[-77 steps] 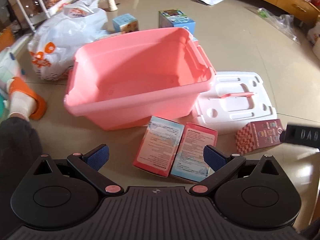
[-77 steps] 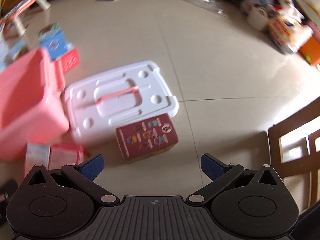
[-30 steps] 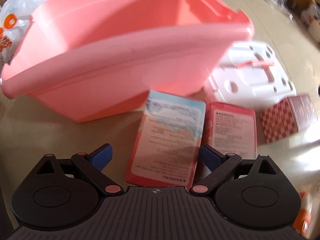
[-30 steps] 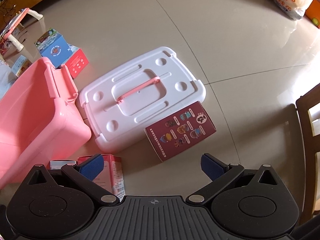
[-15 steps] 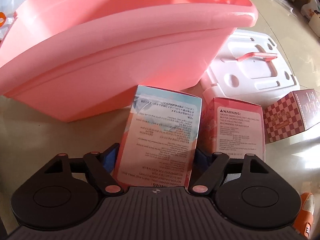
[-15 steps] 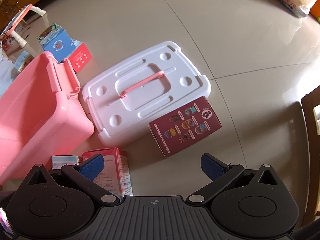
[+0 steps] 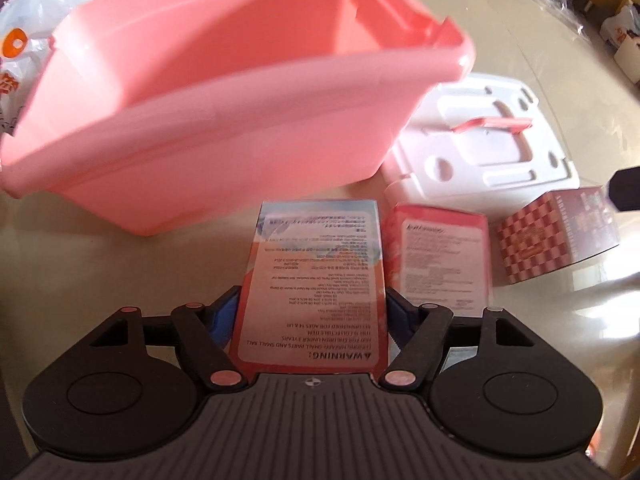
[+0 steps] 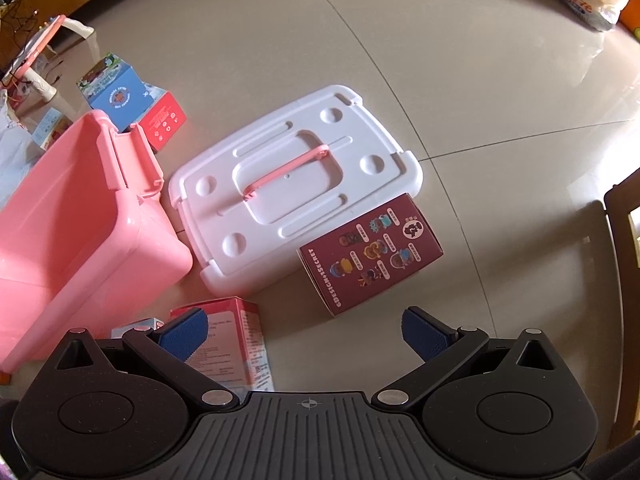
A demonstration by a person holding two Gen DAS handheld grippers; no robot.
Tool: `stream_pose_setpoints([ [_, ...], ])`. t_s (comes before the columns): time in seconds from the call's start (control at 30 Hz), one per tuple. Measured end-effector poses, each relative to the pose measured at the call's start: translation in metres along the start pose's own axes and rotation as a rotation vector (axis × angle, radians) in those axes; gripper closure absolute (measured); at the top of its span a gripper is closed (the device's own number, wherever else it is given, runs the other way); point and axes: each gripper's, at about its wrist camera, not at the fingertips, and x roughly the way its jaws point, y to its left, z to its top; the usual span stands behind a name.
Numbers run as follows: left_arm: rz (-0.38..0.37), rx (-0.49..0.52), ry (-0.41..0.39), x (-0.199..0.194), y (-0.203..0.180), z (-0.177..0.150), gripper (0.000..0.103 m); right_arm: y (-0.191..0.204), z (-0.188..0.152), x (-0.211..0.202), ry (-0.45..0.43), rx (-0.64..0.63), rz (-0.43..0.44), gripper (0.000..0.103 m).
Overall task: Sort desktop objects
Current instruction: 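Lift the held box with the left gripper and carry it over the pink bin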
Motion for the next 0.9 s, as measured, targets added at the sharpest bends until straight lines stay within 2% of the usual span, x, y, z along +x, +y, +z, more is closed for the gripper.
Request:
stream_pose_setpoints([
  [0.23, 0.017, 0.017, -0.032, -0.035, -0.014, 0.000, 0.030, -0.009, -0.001, -0.016, -0.020, 0.022, 0.020, 0.000],
  [0.5, -0.031, -0.023, -0.052, -0.075, -0.014, -0.002, 0.030, -0.017, -0.005, -0.026, -0.029, 0.023, 0.030, 0.000],
  [0.67, -0.036, -0.007, -0.103, -0.090, -0.029, 0.011, 0.030, -0.019, -0.005, -0.030, -0.029, 0.028, 0.039, 0.000],
  [0.9, -0.040, -0.033, -0.204, -0.133, -0.021, 0.049, 0.030, -0.021, -0.005, -0.030, -0.027, 0.042, 0.053, 0.000],
])
